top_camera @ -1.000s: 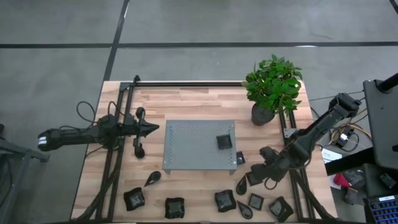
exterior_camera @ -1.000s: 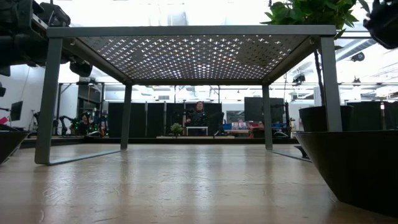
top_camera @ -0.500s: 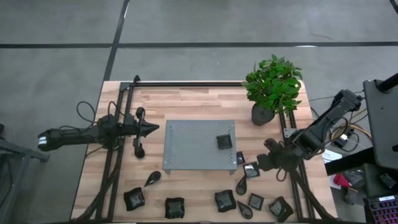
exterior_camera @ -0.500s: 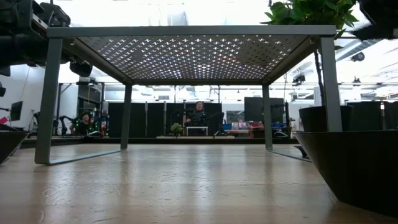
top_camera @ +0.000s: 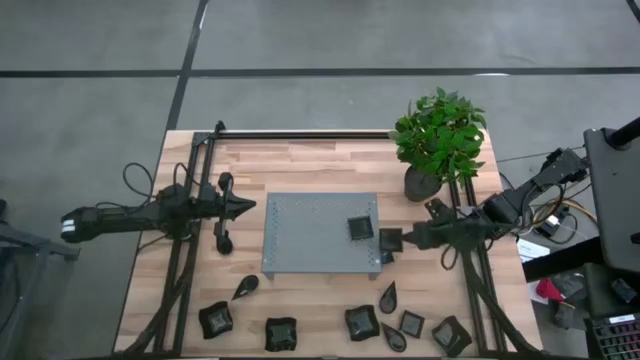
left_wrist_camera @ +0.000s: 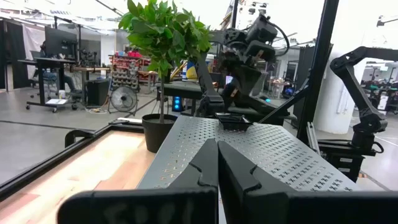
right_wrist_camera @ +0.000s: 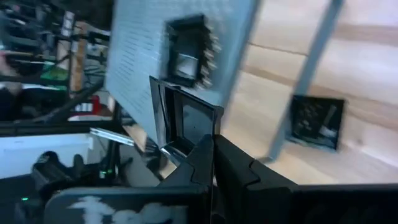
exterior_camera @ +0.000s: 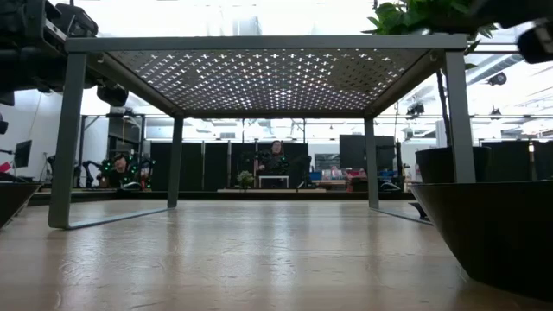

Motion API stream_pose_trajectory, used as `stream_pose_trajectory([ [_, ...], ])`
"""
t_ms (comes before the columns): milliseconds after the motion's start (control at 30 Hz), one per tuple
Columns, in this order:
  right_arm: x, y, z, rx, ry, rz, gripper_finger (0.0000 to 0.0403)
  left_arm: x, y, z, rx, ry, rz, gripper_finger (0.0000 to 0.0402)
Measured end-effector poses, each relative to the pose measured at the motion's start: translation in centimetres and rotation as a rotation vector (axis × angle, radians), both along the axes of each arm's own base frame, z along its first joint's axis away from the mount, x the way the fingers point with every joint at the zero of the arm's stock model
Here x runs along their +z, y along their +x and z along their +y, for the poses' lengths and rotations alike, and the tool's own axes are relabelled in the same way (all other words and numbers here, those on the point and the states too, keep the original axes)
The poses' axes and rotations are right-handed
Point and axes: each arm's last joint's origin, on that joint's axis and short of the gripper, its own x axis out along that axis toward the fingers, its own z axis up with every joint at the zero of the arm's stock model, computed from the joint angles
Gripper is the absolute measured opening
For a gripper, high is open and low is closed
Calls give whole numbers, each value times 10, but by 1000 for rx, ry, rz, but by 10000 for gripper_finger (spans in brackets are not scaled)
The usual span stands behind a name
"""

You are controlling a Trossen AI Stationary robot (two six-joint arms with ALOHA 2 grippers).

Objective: Pick & Place Mini shaped plates
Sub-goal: Stack the black square plate on the black square plates on the shelf

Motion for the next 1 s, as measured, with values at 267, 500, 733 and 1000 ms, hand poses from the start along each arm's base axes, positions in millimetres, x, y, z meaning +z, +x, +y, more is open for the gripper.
stream_pose_trajectory([
  [267,4,13,-20,21,23,-10,8,0,0,0,0,0,0,0],
  [500,7,22,-35,7,41,-40,8,0,0,0,-1,0,0,0],
  [733,3,33,-43,12,15,-25,8,0,0,0,0,0,0,0],
  [1000,1,53,-41,31,-6,-89,8,0,0,0,-1,0,0,0],
])
